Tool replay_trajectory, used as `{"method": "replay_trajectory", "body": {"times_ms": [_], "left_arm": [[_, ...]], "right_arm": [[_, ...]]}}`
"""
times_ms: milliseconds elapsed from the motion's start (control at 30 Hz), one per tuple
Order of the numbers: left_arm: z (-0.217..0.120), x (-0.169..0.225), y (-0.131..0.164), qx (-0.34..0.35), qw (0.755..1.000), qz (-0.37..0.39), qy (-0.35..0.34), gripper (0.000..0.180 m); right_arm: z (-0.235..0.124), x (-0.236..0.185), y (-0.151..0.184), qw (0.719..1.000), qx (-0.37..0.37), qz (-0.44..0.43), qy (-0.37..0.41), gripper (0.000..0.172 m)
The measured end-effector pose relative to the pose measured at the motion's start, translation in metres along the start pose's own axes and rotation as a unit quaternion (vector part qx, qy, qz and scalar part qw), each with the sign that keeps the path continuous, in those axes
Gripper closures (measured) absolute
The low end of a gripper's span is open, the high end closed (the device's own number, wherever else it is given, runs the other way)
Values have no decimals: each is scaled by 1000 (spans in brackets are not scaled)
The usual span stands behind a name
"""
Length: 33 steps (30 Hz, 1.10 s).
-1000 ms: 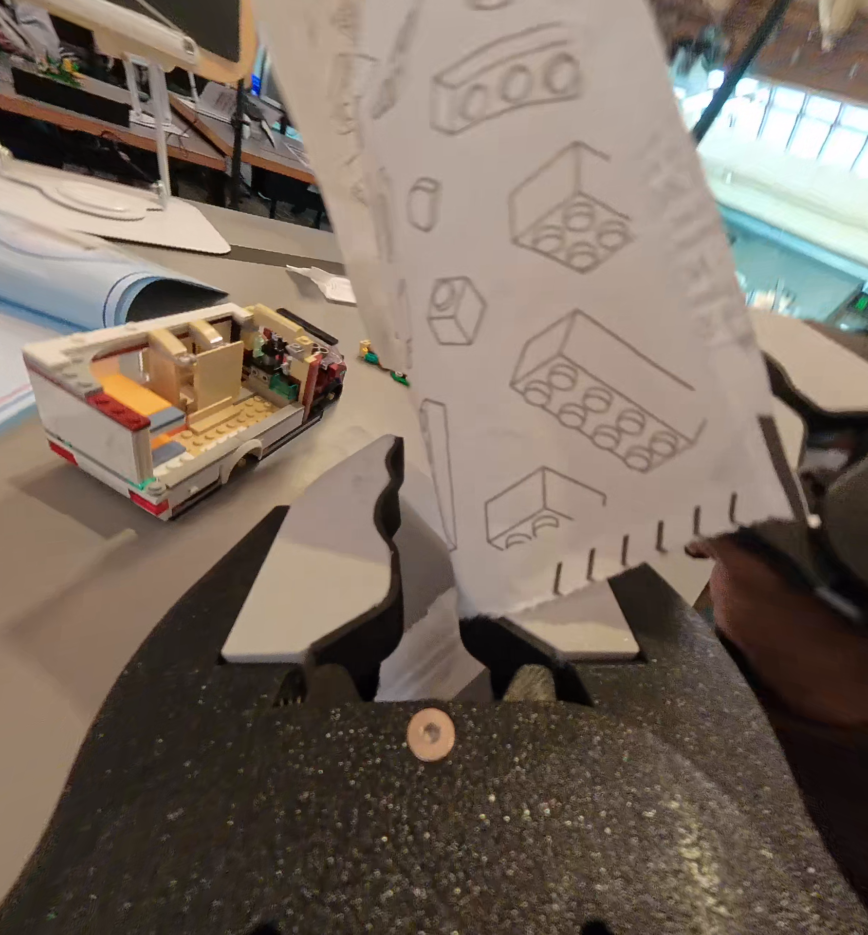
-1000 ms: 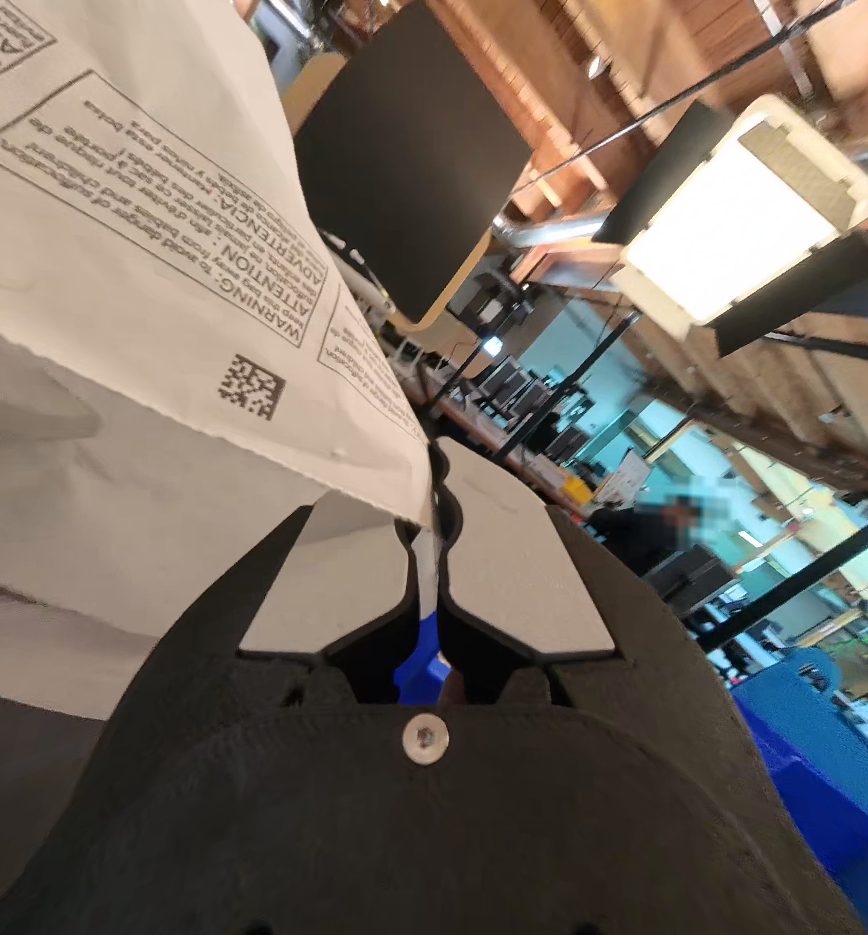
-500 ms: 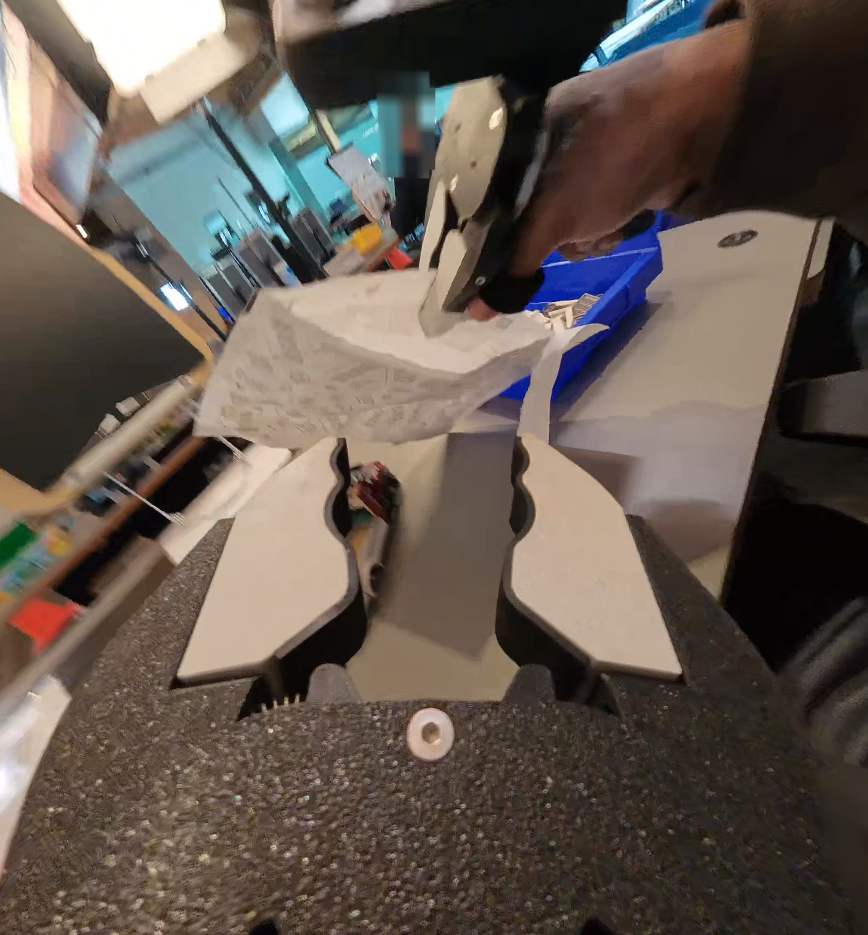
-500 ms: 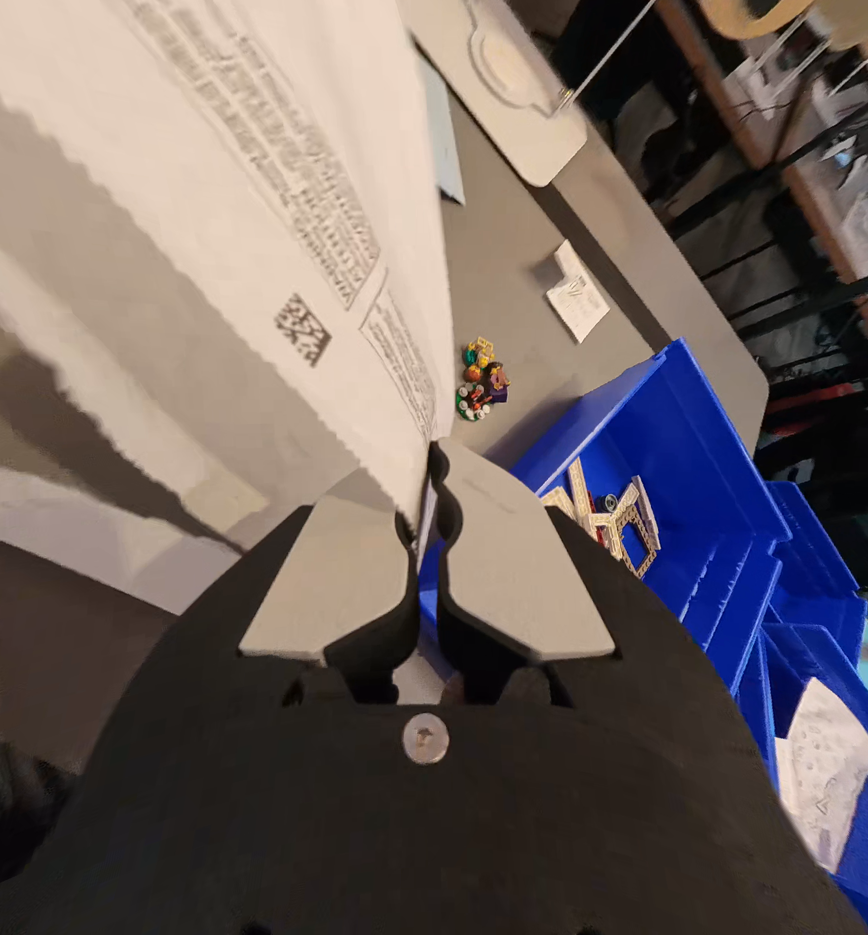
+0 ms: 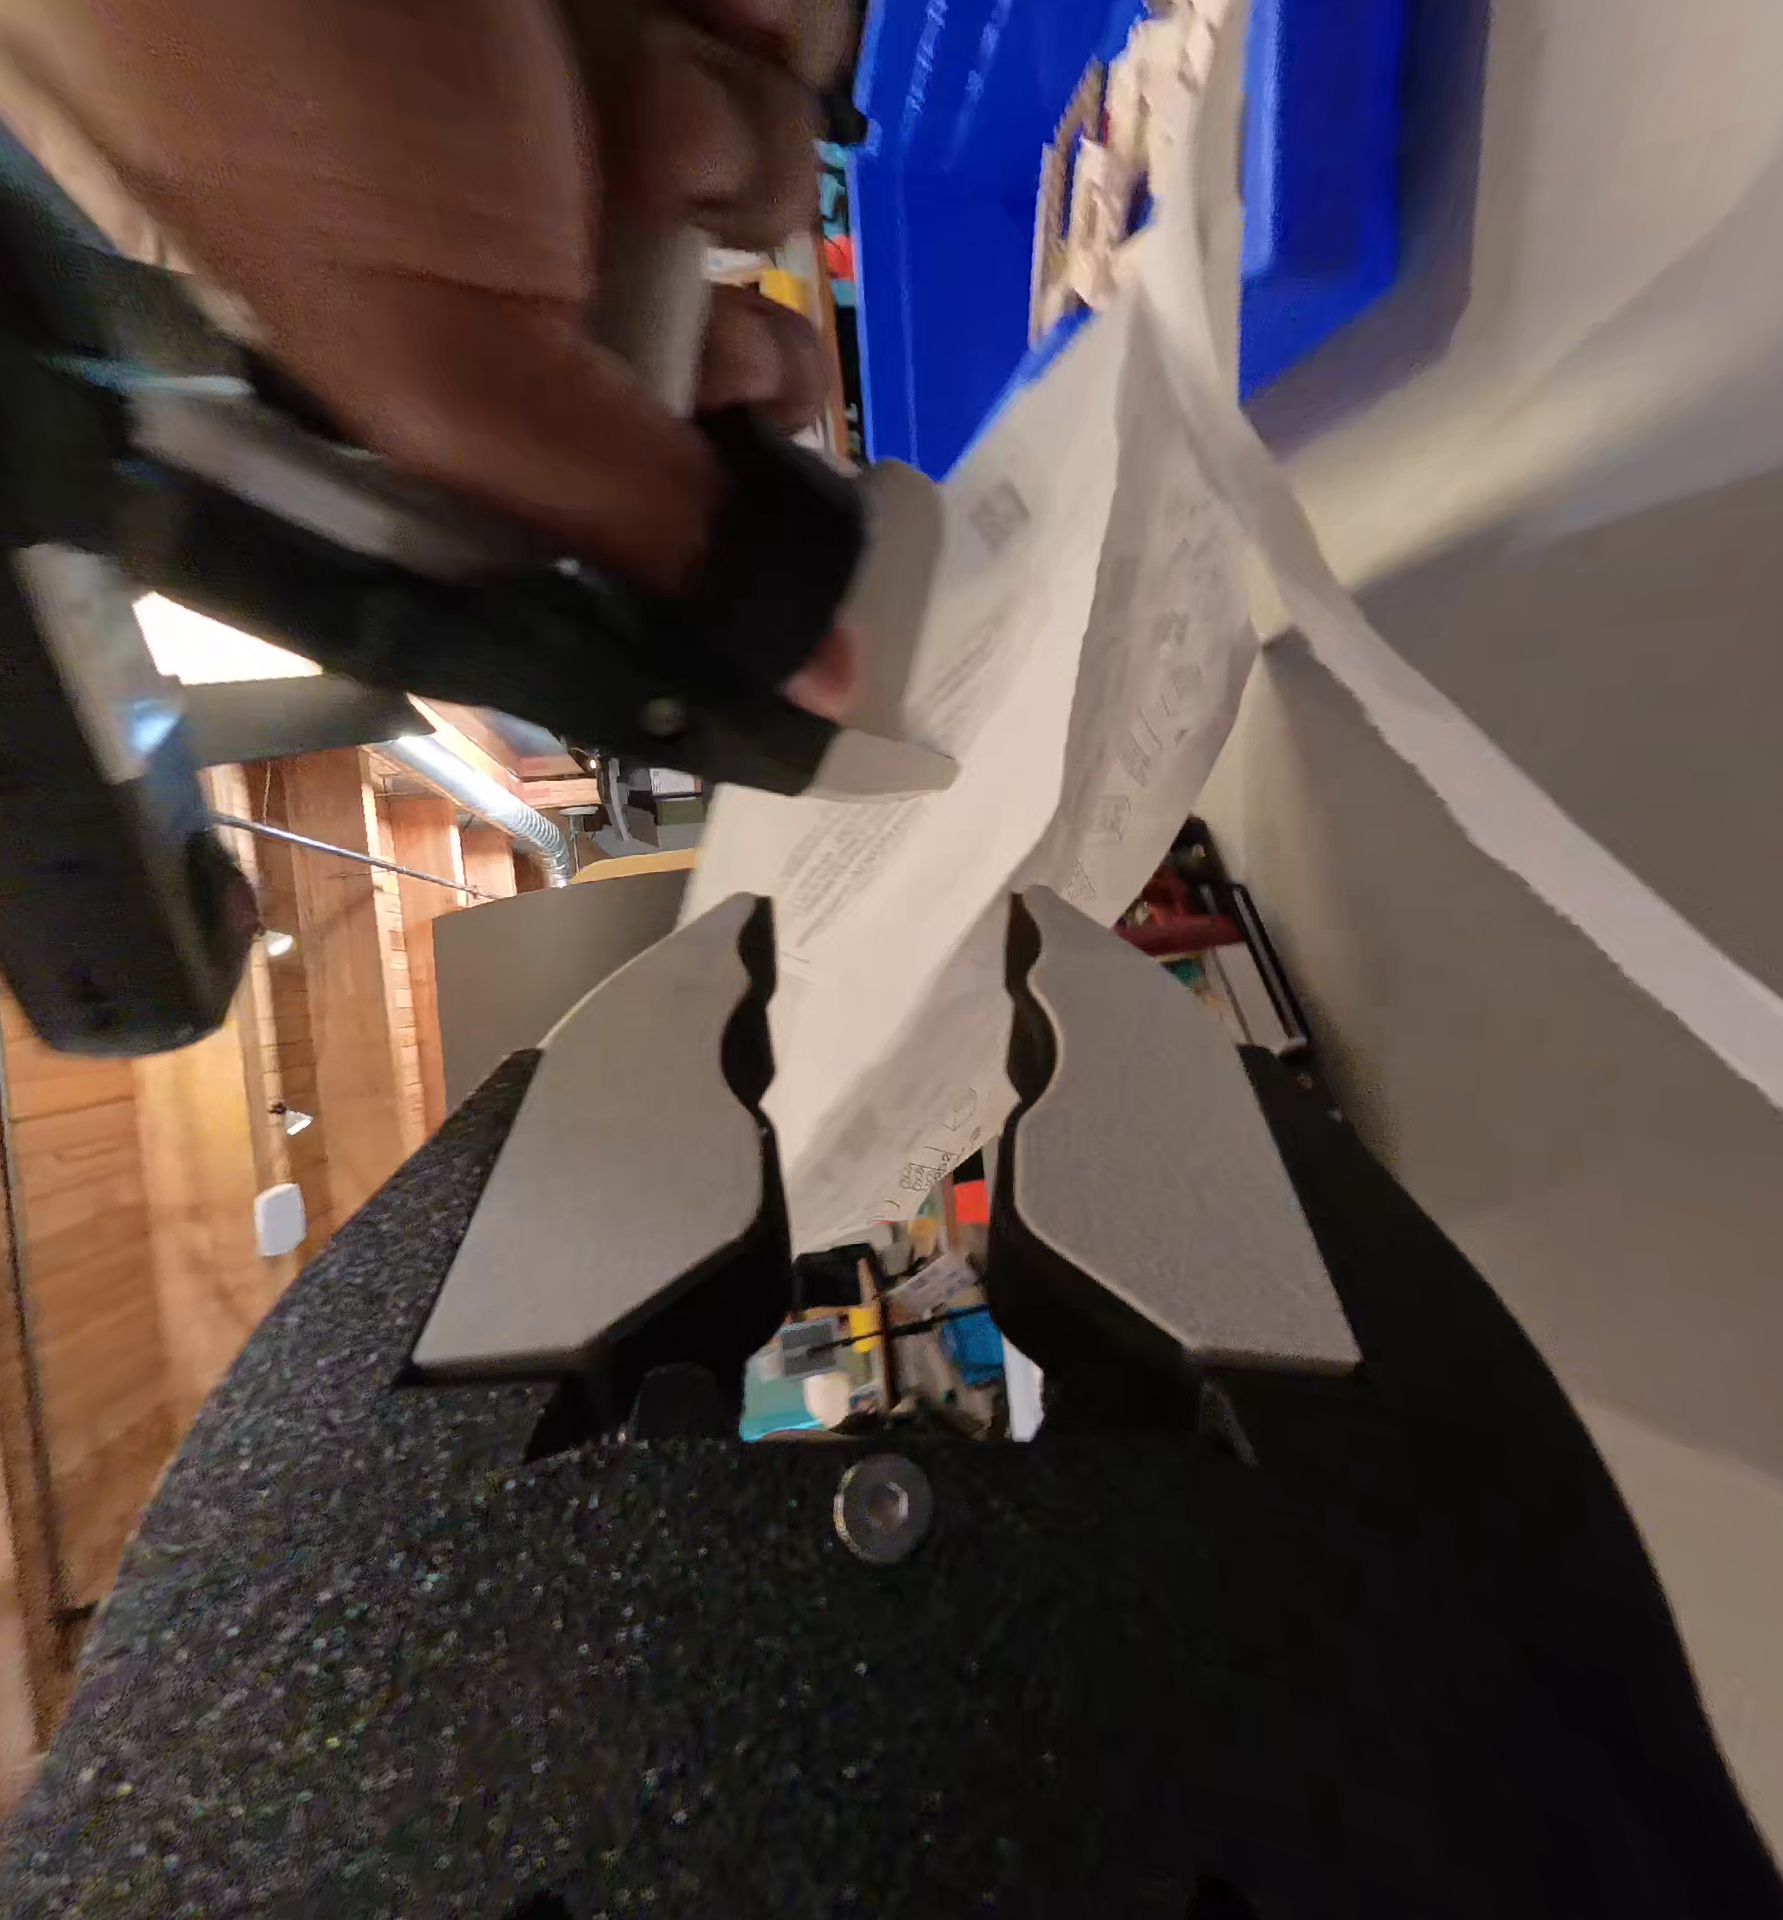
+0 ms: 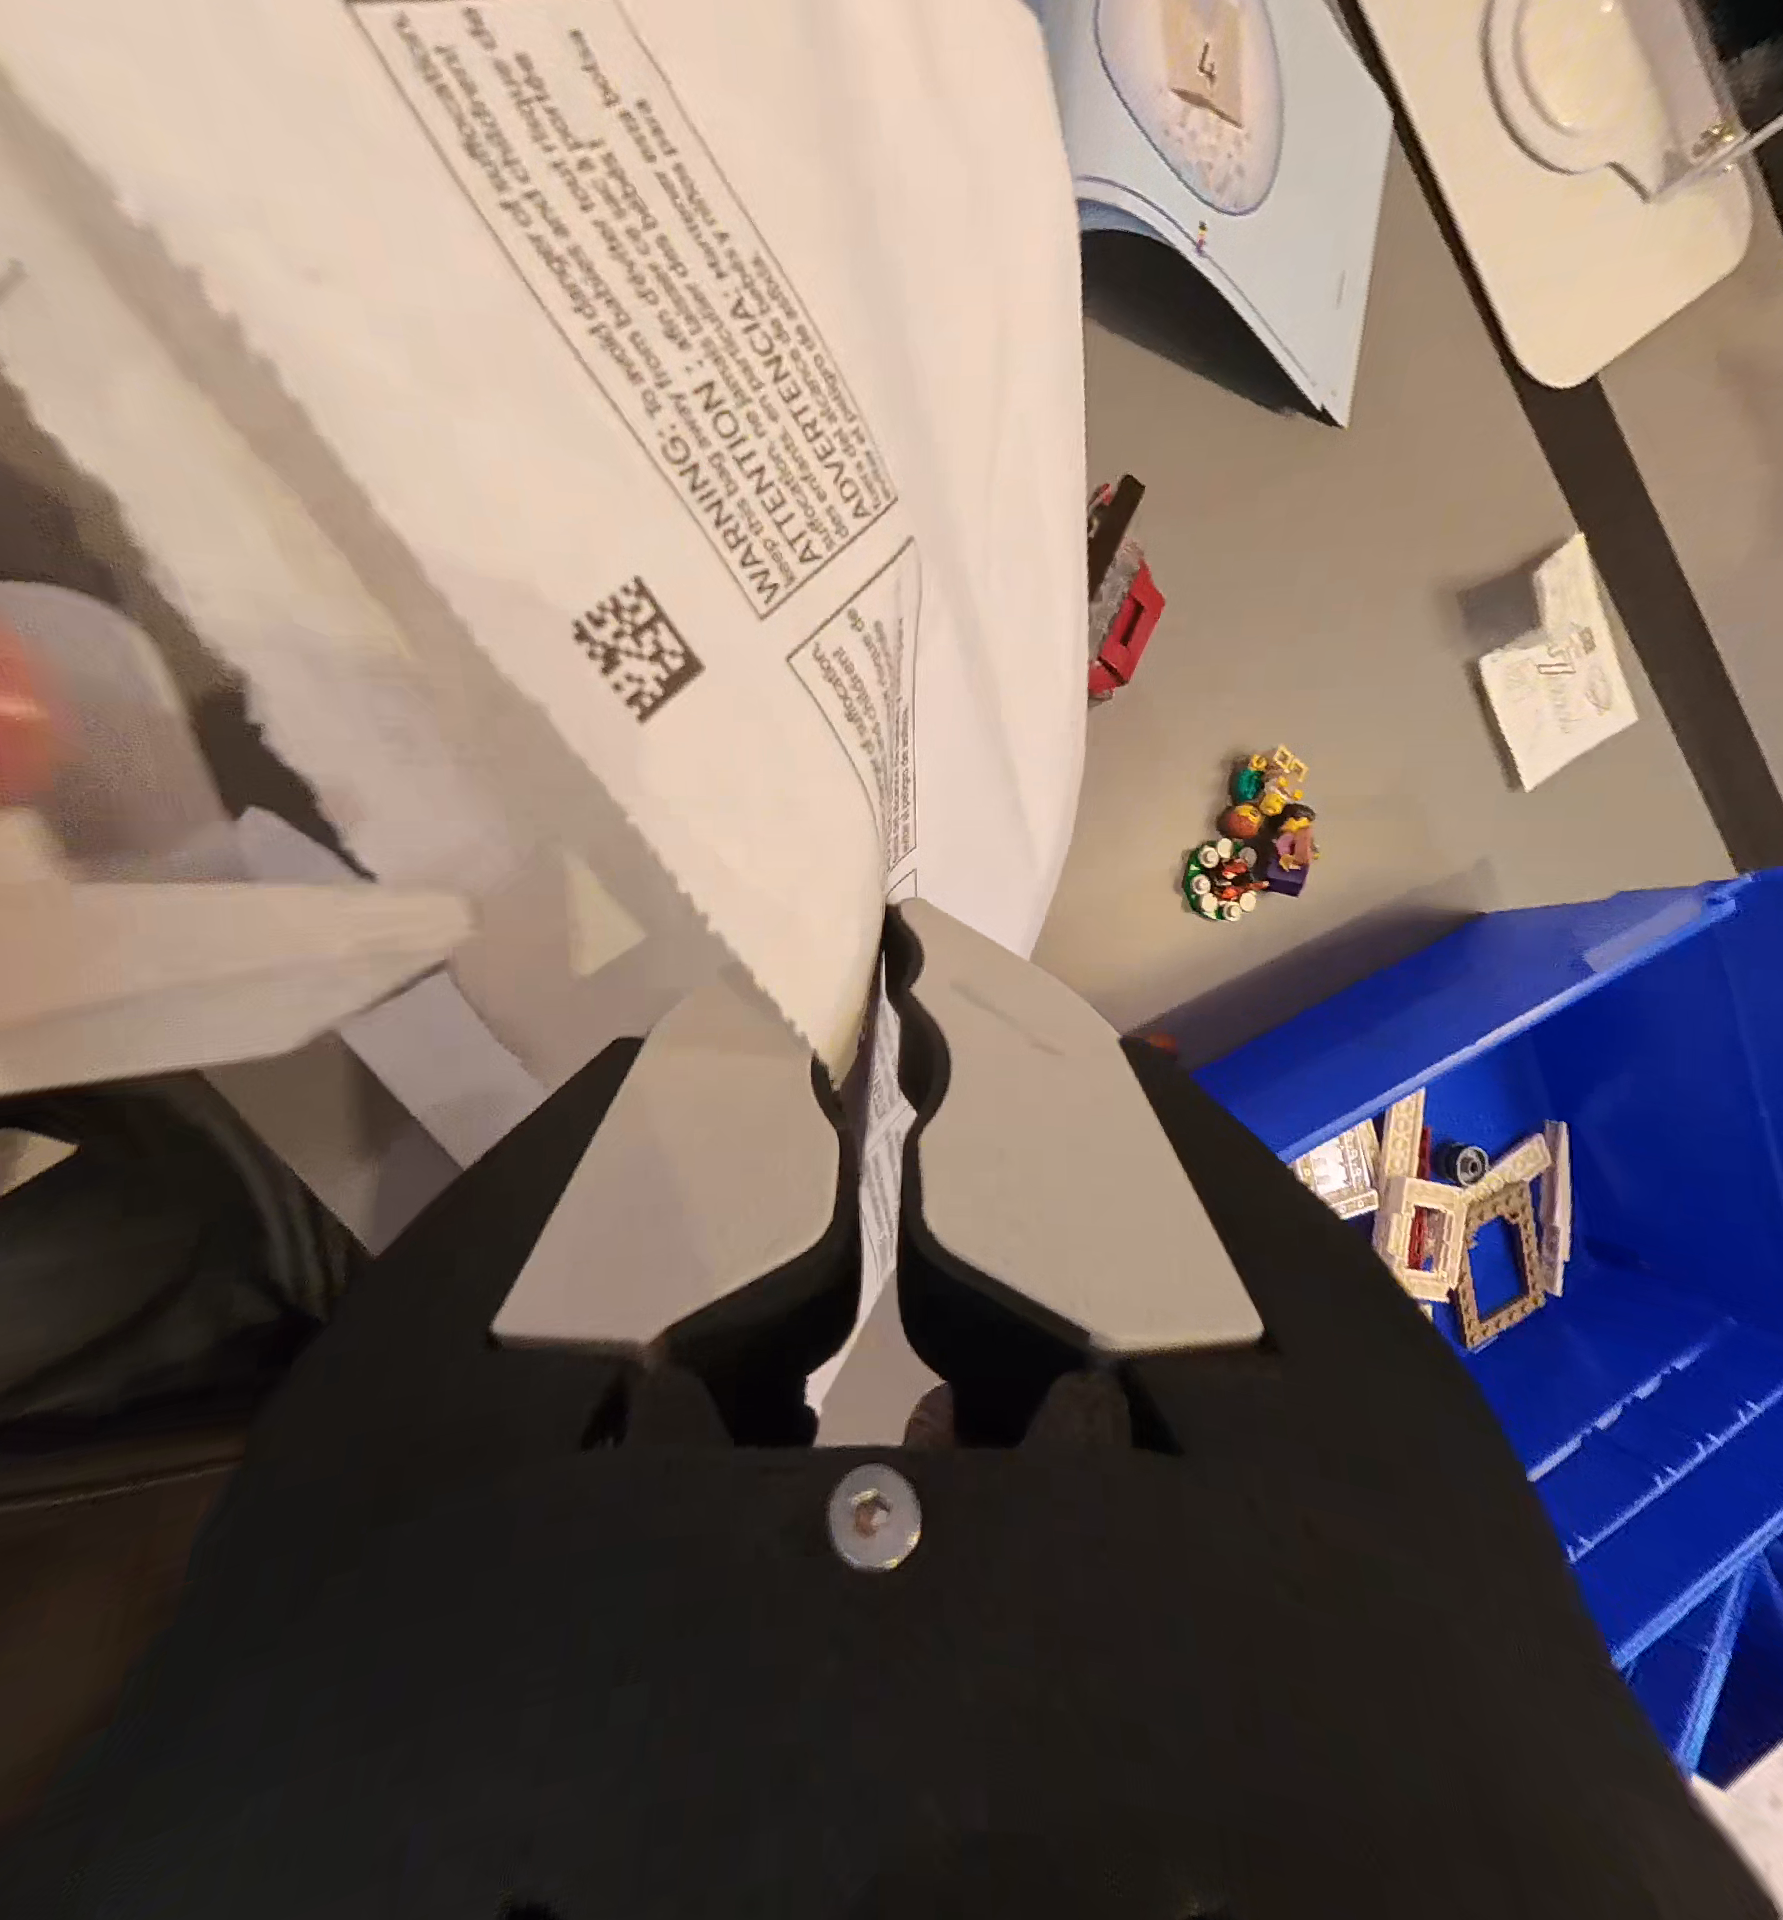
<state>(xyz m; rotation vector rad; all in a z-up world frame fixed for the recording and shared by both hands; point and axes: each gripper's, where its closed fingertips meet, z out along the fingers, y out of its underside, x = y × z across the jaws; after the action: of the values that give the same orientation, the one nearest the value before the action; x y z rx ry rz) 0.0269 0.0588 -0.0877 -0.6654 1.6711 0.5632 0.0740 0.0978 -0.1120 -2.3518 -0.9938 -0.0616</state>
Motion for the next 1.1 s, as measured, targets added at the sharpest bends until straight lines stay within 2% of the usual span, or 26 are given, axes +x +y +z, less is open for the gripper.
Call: {"method": "replay_trajectory", "body": {"times_ms": [100, 167, 333, 500, 600, 767, 933, 1100], "left_arm": [[2, 8, 5, -12, 999, 46, 11, 169], [-3, 17, 3, 2, 997, 60, 51, 180], [-24, 16, -6, 42, 989, 68, 127, 180], [-48, 17, -17, 90, 970, 57, 219, 180], [-58, 18, -17, 104, 959, 55, 259, 180], [-72, 14, -16, 151, 935, 23, 321, 180], [-55, 11, -13, 174, 925, -13, 337, 179], [-32, 14, -15, 169, 921, -37, 348, 157]], "right_arm": [[-6, -2, -4, 1000, 3, -5, -20, 172], [-10, 5, -3, 1000, -4, -15, -12, 172], [-21, 12, -1, 998, -37, -57, -20, 172], [-26, 33, 3, 985, -93, -130, 67, 172], [-23, 35, 10, 975, -131, -164, 79, 172], [-9, 6, 29, 969, -164, -183, -24, 172], [2, -16, 30, 970, -144, -173, -92, 172], [10, -20, 31, 968, -139, -164, -129, 172]]}}
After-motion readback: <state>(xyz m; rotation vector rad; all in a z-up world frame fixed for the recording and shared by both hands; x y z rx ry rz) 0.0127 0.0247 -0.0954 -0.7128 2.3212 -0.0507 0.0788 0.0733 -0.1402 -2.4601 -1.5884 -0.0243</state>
